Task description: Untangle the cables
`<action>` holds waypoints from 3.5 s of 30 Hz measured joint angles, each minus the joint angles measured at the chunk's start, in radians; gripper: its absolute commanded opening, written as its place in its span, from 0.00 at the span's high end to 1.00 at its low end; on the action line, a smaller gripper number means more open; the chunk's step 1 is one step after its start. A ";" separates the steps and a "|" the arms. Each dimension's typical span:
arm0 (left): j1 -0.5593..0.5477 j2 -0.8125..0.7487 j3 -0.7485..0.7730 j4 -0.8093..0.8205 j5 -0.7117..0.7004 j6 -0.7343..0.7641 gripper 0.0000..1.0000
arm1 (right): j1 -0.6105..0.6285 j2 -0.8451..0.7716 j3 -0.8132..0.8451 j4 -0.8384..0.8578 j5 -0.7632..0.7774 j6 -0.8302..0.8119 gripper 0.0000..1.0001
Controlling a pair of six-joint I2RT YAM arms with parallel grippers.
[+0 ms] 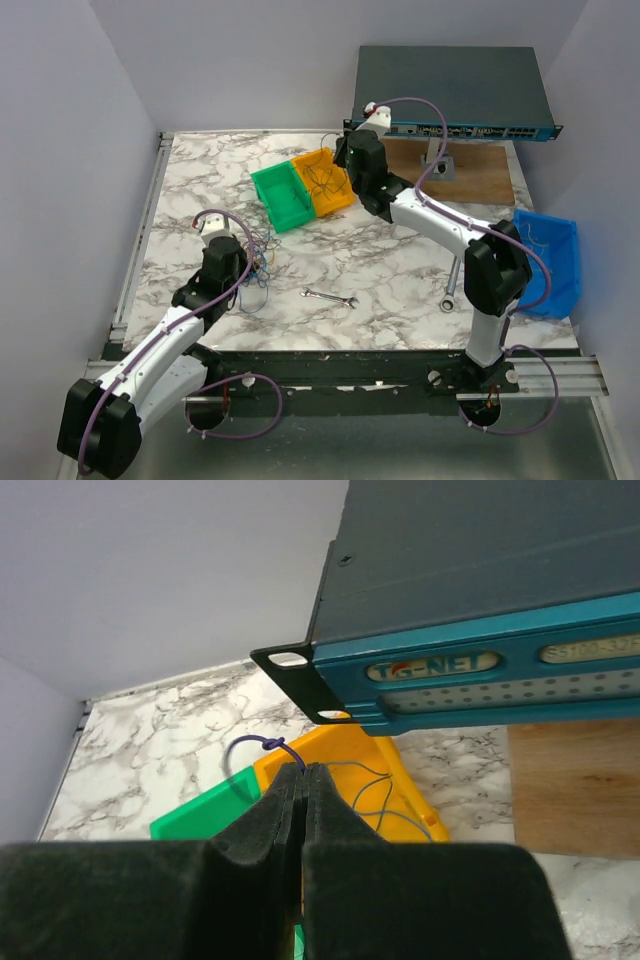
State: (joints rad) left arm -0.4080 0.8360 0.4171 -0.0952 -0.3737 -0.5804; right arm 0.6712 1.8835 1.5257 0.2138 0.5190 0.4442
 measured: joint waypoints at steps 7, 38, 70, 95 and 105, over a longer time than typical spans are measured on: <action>0.000 0.000 0.000 0.000 0.000 0.000 0.98 | 0.000 -0.010 -0.041 -0.001 -0.008 0.003 0.99; 0.000 0.006 0.000 0.000 0.000 0.000 0.98 | 0.080 0.225 0.225 -0.071 -0.252 -0.070 0.99; 0.000 0.010 0.000 0.000 0.000 0.000 0.98 | 0.093 0.593 0.634 -0.395 -0.334 -0.104 0.39; 0.000 0.010 0.000 0.000 0.000 0.000 0.98 | 0.093 -0.016 -0.213 -0.373 -0.399 -0.082 0.00; 0.000 0.014 0.000 0.000 0.000 0.000 0.98 | 0.093 -0.058 -0.377 -0.351 -0.321 -0.057 0.00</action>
State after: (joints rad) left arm -0.4076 0.8505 0.4171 -0.0952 -0.3737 -0.5800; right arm 0.7643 1.8252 1.1488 -0.1375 0.1982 0.3870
